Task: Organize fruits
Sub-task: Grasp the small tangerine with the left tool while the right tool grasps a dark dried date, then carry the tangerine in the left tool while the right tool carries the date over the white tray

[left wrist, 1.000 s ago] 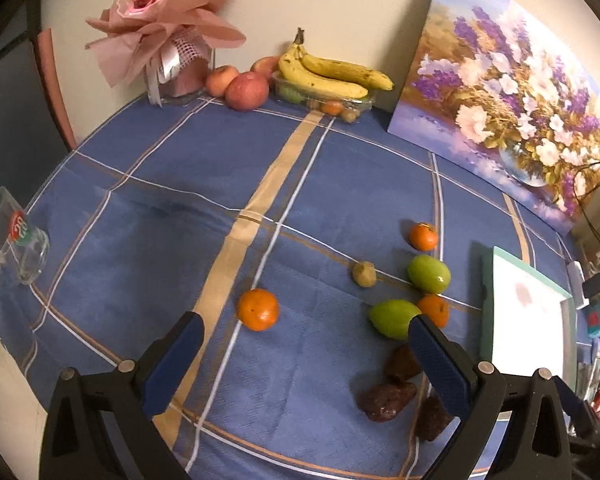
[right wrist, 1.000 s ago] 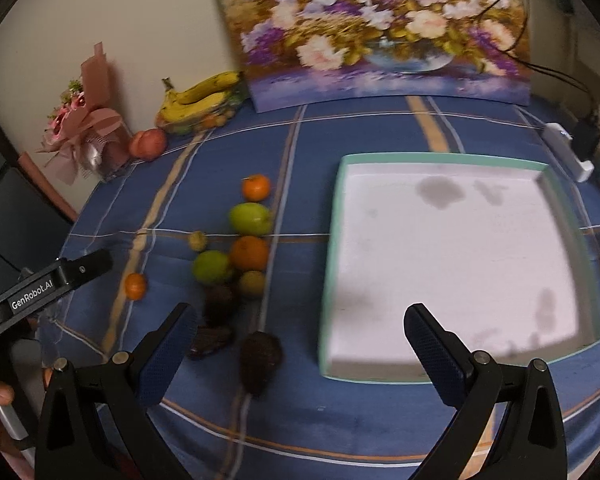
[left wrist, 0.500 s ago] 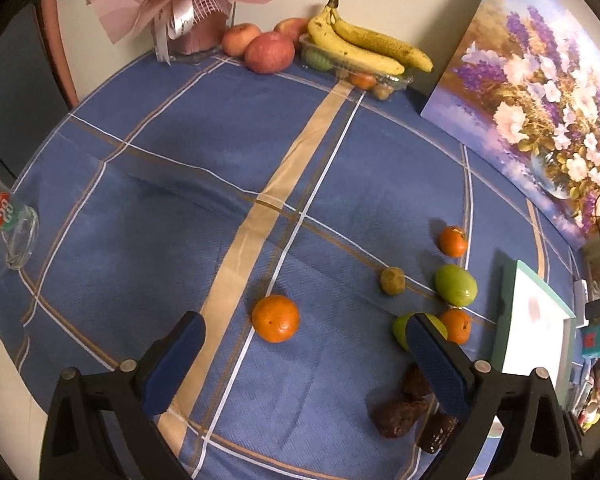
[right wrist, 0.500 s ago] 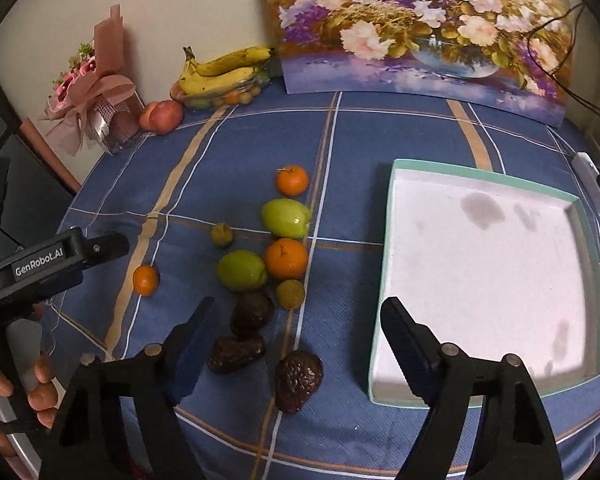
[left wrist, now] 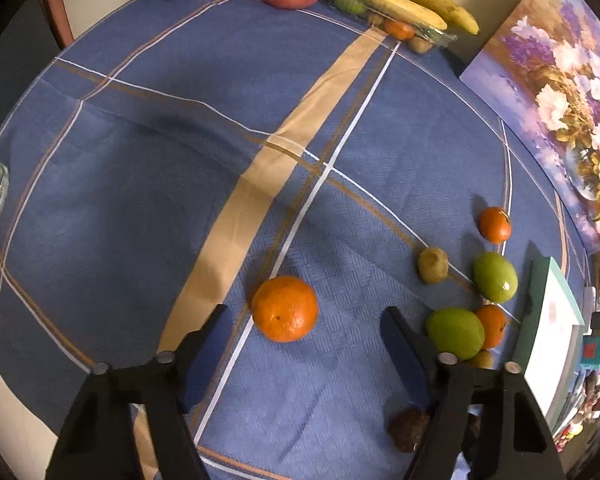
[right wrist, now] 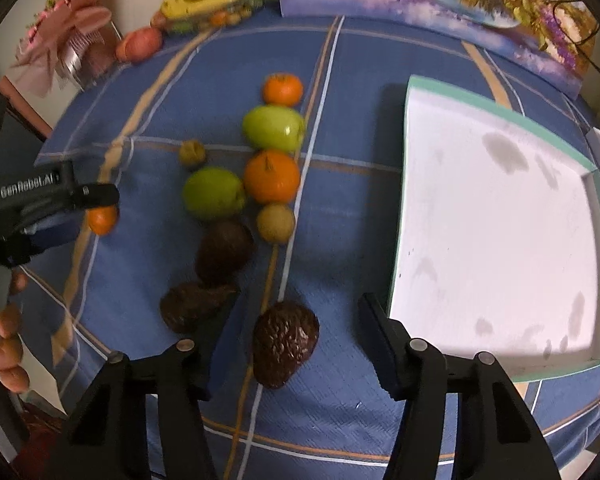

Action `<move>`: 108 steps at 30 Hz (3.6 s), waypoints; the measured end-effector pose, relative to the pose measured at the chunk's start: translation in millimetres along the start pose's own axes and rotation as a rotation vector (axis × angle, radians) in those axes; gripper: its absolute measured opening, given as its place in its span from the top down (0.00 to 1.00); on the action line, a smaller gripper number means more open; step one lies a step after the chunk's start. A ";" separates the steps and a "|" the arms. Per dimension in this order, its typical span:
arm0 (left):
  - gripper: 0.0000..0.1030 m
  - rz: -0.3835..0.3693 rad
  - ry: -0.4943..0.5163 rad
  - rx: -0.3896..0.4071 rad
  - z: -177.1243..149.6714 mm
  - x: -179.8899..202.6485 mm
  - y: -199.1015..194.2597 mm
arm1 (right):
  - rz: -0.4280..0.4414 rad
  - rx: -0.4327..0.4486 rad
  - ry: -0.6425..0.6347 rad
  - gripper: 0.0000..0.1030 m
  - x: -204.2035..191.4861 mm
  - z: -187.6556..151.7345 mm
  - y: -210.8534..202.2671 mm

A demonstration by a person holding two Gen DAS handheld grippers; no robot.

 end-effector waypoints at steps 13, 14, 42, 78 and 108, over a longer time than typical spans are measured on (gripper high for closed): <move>0.63 0.033 -0.008 -0.021 6.8 -7.6 17.5 | 0.016 -0.058 -0.014 0.51 -1.9 -13.7 21.0; 0.63 0.029 -0.010 -0.021 6.4 -8.7 16.6 | 0.018 -0.057 -0.015 0.54 -2.1 -13.9 20.7; 0.64 -0.092 0.221 0.142 -19.6 104.0 -55.7 | -0.065 0.171 0.130 0.61 82.0 27.5 -61.8; 0.64 -0.054 0.714 -0.018 -91.8 312.5 26.0 | -0.197 0.176 0.422 0.61 271.6 33.1 -59.0; 0.63 0.010 0.699 -0.054 -103.7 313.0 51.8 | -0.198 0.072 0.400 0.61 277.1 22.0 -19.4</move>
Point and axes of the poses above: each gripper's, at about its wrist camera, not at the fingertips, and y roughly the way its jaws point, x to its right, z to its top, the point moved 6 cm from there along y, roughly the way its jaws point, and after that the axes turned 3 degrees about y, right-handed, at the moved point
